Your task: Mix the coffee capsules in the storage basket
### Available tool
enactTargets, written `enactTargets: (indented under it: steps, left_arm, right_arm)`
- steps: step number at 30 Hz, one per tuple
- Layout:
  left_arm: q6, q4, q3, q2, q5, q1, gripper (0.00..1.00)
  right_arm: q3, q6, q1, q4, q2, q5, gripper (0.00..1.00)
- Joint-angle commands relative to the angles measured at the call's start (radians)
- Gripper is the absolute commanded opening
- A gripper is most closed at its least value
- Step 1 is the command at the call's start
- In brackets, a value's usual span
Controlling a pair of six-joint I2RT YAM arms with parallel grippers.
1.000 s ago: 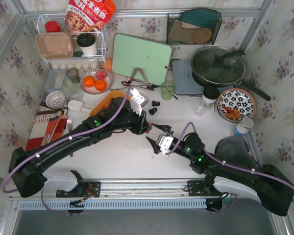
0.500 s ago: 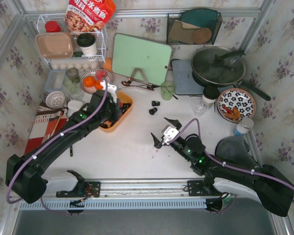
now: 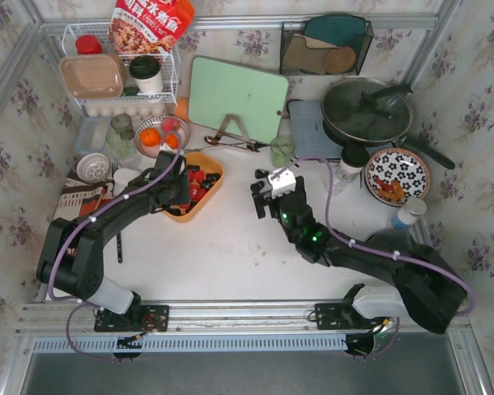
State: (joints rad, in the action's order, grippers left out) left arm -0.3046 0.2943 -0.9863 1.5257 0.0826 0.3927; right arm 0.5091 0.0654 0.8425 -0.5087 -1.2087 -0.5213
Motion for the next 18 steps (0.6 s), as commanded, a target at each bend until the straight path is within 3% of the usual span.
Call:
enactTargets:
  steps: [1,7,13,18]
  left_arm:
    - [-0.011,-0.042,0.013,0.006,0.015,-0.003,0.33]
    - [-0.009,-0.056,0.06,-0.031,0.031,-0.003,0.48]
    - [-0.005,-0.097,0.117,-0.123,0.056,-0.003,0.7]
    - [-0.036,-0.072,0.136,-0.284,-0.005,-0.002,0.74]
  right_arm:
    - [0.116,-0.2,-0.058,0.181,-0.131,0.09,0.96]
    - [0.281,-0.389,-0.182,0.269,-0.341,0.316,0.83]
    - [0.423,-0.484,-0.203,0.302,-0.521,0.28,0.81]
    - [0.522,-0.533,-0.207,0.332,-0.609,0.234,0.76]
